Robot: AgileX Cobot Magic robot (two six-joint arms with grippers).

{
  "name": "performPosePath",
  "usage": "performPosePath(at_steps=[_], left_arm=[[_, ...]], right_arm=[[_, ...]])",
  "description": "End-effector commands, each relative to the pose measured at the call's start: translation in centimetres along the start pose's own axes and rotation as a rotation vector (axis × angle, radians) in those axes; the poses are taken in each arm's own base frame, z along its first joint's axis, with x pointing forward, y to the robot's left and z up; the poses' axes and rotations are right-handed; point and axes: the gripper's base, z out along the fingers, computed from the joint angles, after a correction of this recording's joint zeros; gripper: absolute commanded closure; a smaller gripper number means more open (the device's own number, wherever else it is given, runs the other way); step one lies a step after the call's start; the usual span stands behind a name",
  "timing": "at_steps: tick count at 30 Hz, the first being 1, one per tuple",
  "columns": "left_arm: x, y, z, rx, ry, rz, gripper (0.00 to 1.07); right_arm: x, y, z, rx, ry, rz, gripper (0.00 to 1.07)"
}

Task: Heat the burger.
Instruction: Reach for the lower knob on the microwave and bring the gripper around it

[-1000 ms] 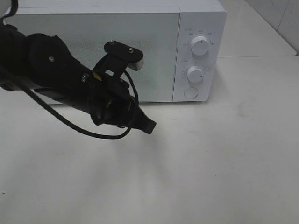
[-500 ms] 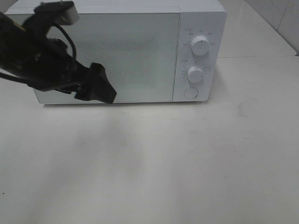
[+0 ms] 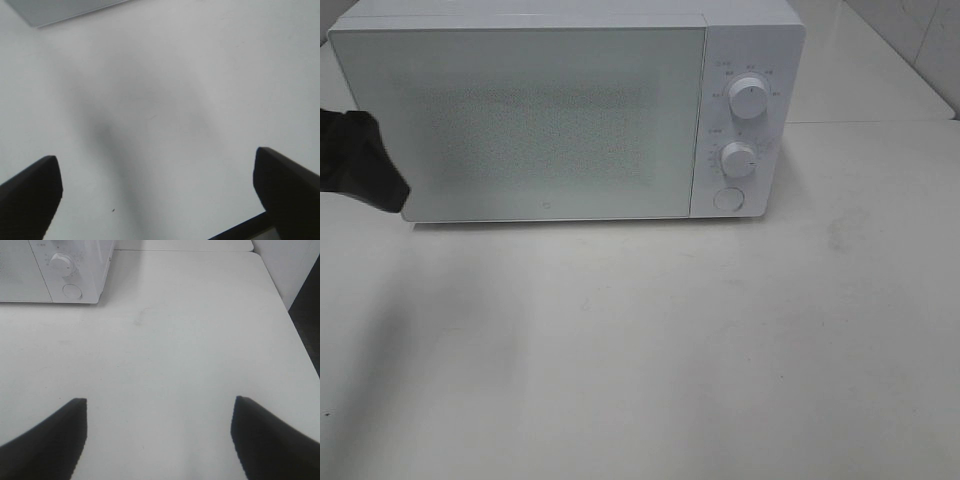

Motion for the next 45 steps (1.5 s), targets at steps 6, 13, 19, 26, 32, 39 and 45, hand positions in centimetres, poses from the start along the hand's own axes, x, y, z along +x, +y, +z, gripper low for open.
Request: performPosePath(at_steps=[6,13,19,26,32,39,45], left_arm=[[2.1,2.4,-2.0,-0.166,0.126,-0.173,0.08],[4.1,2.1,-3.7,-0.196,0.114,-0.191,0.08],[7.8,1.6,-3.9,-0.196,0.095,-0.188,0.08],[12.3,1.2,-3.4,-0.195,0.119,-0.181,0.08],[14.7,0.8,-3.2,-0.189,0.061,-0.181,0.08],[16.1,0.4,-4.8,-0.205,-0.053,-0.158,0.08],[17.4,0.2,-5.7,-0.221,-0.105,-0.139,0.08]], right_arm=[[0.2,0.0,-0.3,0.002,-0.028,0.006,0.31],[0.2,0.0,-0.3,0.002,-0.028,0.006,0.31],[0.2,0.0,-0.3,0.002,-0.028,0.006,0.31],[0.2,0.0,-0.3,0.002,-0.028,0.006,0.31],[0.2,0.0,-0.3,0.002,-0.028,0.006,0.31],[0.2,0.0,-0.3,0.002,-0.028,0.006,0.31],[0.2,0.0,-0.3,0.002,-0.028,0.006,0.31]])
